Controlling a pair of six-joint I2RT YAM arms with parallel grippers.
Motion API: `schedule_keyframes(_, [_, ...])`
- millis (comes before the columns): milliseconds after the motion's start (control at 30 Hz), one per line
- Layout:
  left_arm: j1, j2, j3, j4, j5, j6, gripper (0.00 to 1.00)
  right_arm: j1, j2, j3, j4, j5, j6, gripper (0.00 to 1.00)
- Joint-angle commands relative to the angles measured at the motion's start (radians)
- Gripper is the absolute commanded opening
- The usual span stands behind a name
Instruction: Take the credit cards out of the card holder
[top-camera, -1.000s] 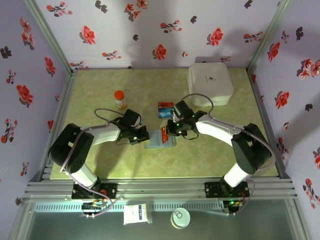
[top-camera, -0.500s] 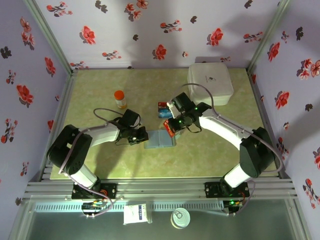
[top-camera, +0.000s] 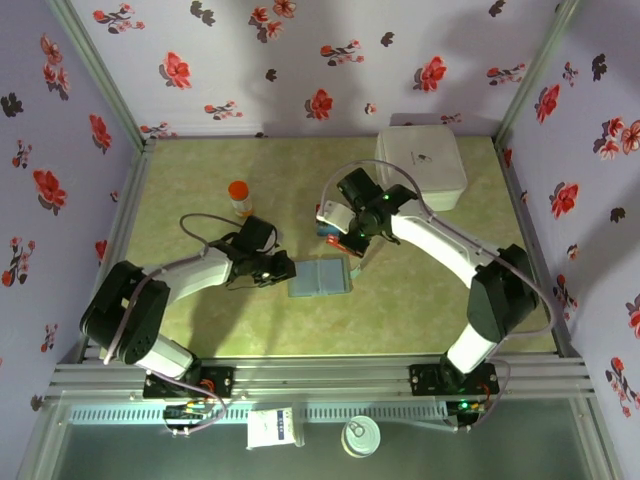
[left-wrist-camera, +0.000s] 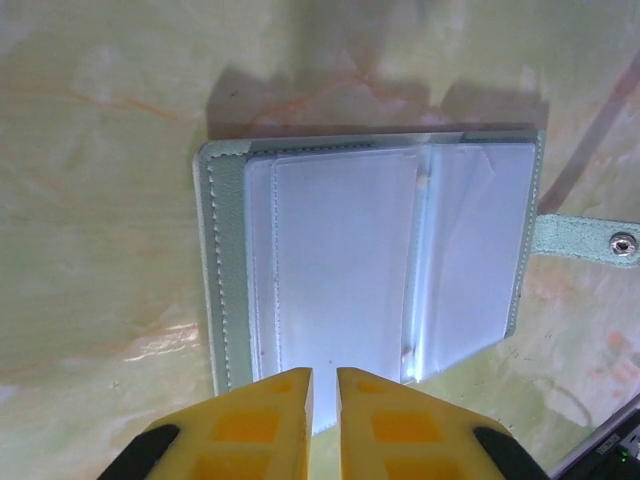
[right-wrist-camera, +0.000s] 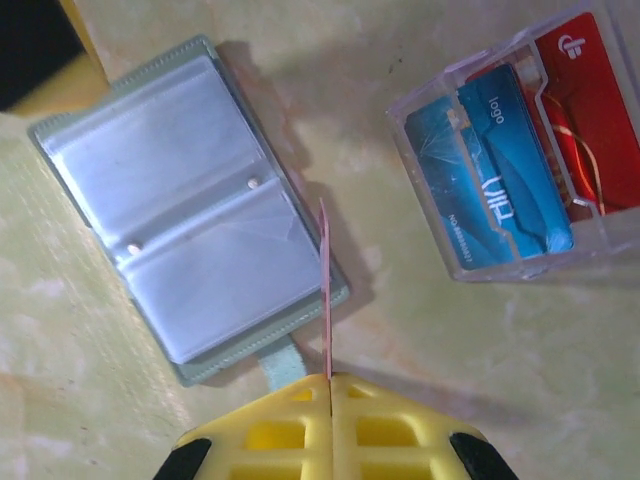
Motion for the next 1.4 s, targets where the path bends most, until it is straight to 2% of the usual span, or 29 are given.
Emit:
schedule_keyframes(0, [0.007, -0.047, 0.010, -0.063, -0.024, 0.023, 0.14, -0.024, 0.064, 0.083, -0.064, 0.030, -0.206, 0.00])
schedule_keyframes(300, [0.009, -0.159, -0.015, -0.148, -0.075, 0.018, 0.17, -0.088, 0.261, 0.378, -0.202, -0.052, -0.342, 0.00])
schedule_keyframes(467, [0.009, -0.212, -0.037, -0.182, -0.100, 0.009, 0.21, -0.122, 0.364, 0.534, -0.269, -0.075, -0.393, 0.00])
schedule_keyframes(800, [0.009, -0.283, -0.091, -0.201, -0.144, -0.045, 0.21, -0.149, 0.561, 0.828, -0.393, -0.111, -0.463, 0.00])
schedule_keyframes(1367, [0.010, -0.338, -0.130, -0.243, -0.170, -0.080, 0.23, -0.150, 0.660, 0.901, -0.337, -0.094, -0.478, 0.02])
